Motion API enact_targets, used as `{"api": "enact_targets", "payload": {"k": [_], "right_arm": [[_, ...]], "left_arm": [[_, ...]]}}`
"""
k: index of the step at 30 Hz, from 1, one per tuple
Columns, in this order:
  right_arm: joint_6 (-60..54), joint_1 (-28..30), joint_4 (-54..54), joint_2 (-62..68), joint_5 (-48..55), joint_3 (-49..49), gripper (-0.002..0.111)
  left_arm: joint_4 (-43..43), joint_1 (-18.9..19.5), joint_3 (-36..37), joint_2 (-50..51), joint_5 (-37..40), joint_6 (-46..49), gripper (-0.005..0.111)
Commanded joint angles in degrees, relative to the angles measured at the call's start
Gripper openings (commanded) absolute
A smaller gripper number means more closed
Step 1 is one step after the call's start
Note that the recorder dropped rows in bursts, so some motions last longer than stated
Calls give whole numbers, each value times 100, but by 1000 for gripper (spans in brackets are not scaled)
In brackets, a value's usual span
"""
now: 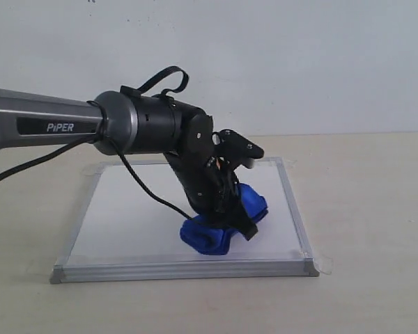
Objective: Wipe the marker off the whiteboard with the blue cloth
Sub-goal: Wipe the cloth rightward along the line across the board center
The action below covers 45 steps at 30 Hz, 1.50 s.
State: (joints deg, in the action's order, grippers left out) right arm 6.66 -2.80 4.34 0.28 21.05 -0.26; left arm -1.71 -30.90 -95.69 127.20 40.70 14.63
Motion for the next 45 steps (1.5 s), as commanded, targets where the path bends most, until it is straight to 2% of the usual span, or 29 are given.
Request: {"api": "enact_targets", "payload": {"k": [1,10,14,20,32,35,38,43,45], "right_arm": [[6,45,33,-28,-75,26,0],[6,45,33,-28,-75,26,0],[6,45,33,-28,-75,26,0],[6,45,33,-28,-75,26,0],[6,45,33,-28,-75,26,0],[6,45,33,-28,-75,26,0],[6,45,33,-28,-75,26,0],[6,45,33,-28,-75,26,0],[6,45,33,-28,-75,26,0]], "left_arm": [[171,39,1,-88,-837,-76,4],[411,750,11,37,-1062,-778,4],[321,831,11,179,-986,-779,4],[112,480,11,416,-1106,-521,4],[34,-290,1,408,-730,-450,4],[83,-309,1,306,-716,-410,4],[440,-185,1,238,-655,-480,4],[645,309,1,226,-457,-548,4],[860,543,1,226,-477,-919,4]]}}
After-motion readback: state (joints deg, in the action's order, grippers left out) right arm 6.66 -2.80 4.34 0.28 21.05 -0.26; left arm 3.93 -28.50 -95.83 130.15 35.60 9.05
